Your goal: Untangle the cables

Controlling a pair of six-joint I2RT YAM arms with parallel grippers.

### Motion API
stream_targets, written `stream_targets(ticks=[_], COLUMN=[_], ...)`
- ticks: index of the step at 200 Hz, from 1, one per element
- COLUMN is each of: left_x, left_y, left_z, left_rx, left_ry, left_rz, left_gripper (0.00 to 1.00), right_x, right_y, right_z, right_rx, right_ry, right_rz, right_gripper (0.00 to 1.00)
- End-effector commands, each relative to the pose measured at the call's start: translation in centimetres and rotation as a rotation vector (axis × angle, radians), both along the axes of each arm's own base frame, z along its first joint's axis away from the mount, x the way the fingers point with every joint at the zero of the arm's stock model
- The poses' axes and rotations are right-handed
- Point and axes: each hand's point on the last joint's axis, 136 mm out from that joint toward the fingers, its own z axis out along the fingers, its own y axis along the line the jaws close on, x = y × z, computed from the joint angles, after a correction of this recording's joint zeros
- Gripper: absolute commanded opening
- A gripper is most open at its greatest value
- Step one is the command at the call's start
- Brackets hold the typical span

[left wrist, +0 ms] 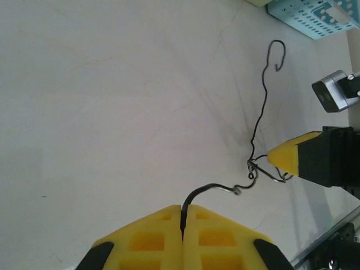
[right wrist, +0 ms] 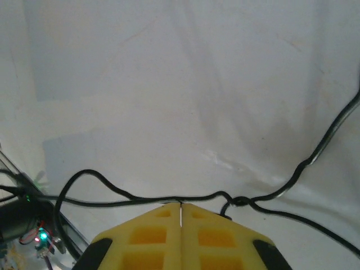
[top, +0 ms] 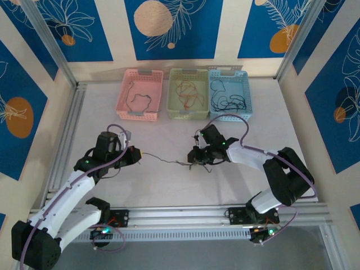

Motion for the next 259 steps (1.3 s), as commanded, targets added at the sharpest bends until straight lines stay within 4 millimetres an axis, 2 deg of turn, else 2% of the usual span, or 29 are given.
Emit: stream_targets(ticks=[1,20,37,48,63,78,89,110,135,158,173,201,231,252,259], left_x=[0.1,0.2,0.4,0.5,0.4,-0.1,-0.5,-1.1,-1.5,-1.2,-1.0,-1.1,-1.2,-1.2,-1.2], left_y=[0.6,2.2,4.1,5.4,6.9,8.0,8.7,9.9,10.0,9.0,8.4,7.8,7.1,6.8,6.7], left_z=[0.2,1.6,4.2,5.7,7.5,9.2,9.9,10.4,10.4,9.7,9.3,8.4,8.3,8.3,8.2], left_rx=[0.03,0.109,0.183,0.233,0.269,0.279,0.292,0.324,0.327,0.278,0.251,0.234,0.203,0.189,0.183], left_ry=[-0.004,-0.04,-0.099,-0.124,-0.158,-0.195,-0.213,-0.225,-0.226,-0.213,-0.206,-0.181,-0.181,-0.181,-0.179], left_rz=[0.019,0.058,0.101,0.128,0.161,0.191,0.211,0.238,0.236,0.209,0.188,0.159,0.132,0.122,0.119], left_gripper=[0.0,0.0,0.0,0.0,0.0,0.0,0.0,0.0,0.0,0.0,0.0,0.0,0.0,0.0,0.0], right_x=[1.0,1.7,3.1,4.0,5.4,5.7,5.6,5.6,6.1,7.4,7.9,8.7,10.3,12.8,13.9], right_y=[0.3,-1.6,-5.1,-8.4,-14.6,-20.8,-24.5,-28.2,-28.9,-26.4,-24.9,-22.9,-23.9,-25.6,-26.3], right_z=[2.6,3.4,3.4,2.9,2.3,1.9,2.1,2.3,3.0,4.6,6.5,12.2,17.8,19.6,19.3], right_rx=[0.025,-0.044,-0.081,-0.097,-0.085,-0.056,-0.031,-0.036,0.025,0.134,0.209,0.214,0.103,0.016,-0.015], right_ry=[-0.088,-0.165,-0.196,-0.193,-0.127,-0.087,-0.089,-0.098,-0.116,-0.149,-0.189,-0.353,-0.539,-0.588,-0.573], right_rz=[-0.001,-0.029,-0.105,-0.199,-0.43,-0.687,-0.837,-0.965,-0.999,-0.902,-0.85,-0.77,-0.814,-0.893,-0.927], right_gripper=[0.0,0.0,0.0,0.0,0.0,0.0,0.0,0.0,0.0,0.0,0.0,0.0,0.0,0.0,0.0])
